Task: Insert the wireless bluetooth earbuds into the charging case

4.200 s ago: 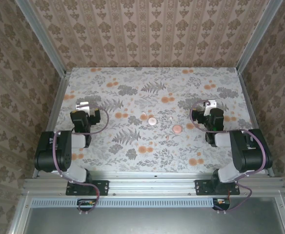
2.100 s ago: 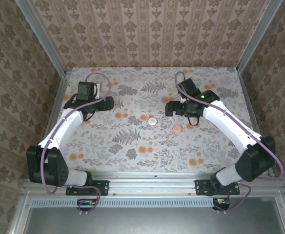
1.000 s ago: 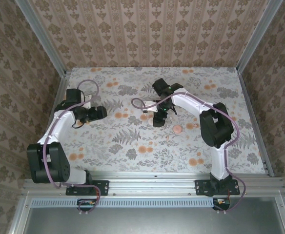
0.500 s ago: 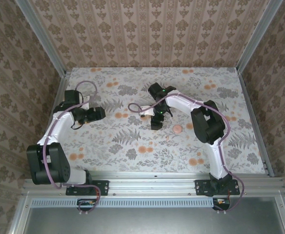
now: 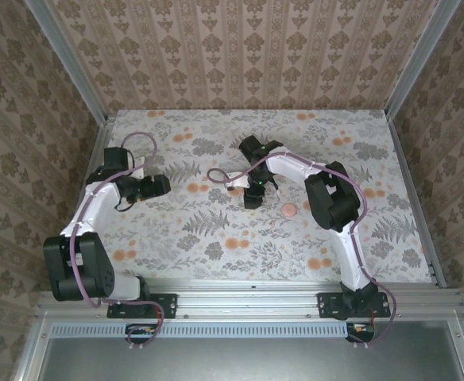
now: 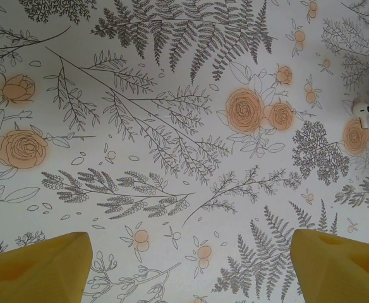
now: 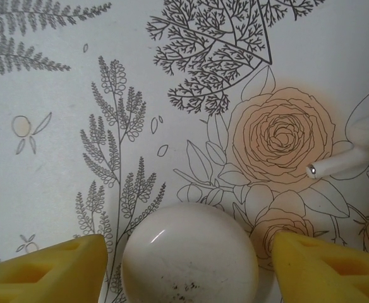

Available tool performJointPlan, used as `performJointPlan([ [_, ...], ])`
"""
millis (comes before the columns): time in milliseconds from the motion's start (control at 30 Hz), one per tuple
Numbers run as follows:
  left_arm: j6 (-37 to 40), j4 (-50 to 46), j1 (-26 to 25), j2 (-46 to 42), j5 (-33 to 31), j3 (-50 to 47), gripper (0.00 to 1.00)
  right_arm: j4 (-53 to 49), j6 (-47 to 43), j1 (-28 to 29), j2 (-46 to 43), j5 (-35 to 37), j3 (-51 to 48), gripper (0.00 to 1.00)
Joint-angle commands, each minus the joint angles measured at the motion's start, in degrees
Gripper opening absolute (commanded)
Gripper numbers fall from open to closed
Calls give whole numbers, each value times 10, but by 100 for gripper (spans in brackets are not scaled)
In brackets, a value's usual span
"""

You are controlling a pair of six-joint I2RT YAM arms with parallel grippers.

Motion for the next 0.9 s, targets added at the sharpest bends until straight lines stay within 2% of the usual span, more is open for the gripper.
performJointPlan([
  [0, 14, -5, 4, 2, 0, 2, 83, -4, -19, 2, 15, 15, 14, 67],
  [267, 14, -10, 5, 6, 5, 6, 83, 8, -27, 0, 16, 30, 12, 46],
  [500, 13, 5, 4, -7, 22, 5, 83, 47, 0, -1, -31, 23, -16, 43],
  [667, -6, 49, -4, -44, 62, -11, 82, 140, 90, -2, -117, -3, -96, 44],
  [733, -8, 72, -20, -65, 82, -19, 82, 206, 162, -3, -160, -9, -150, 44],
  [867, -13, 129, -66, -109, 80, -44, 81, 302, 312, 0, -228, -35, -225, 44],
])
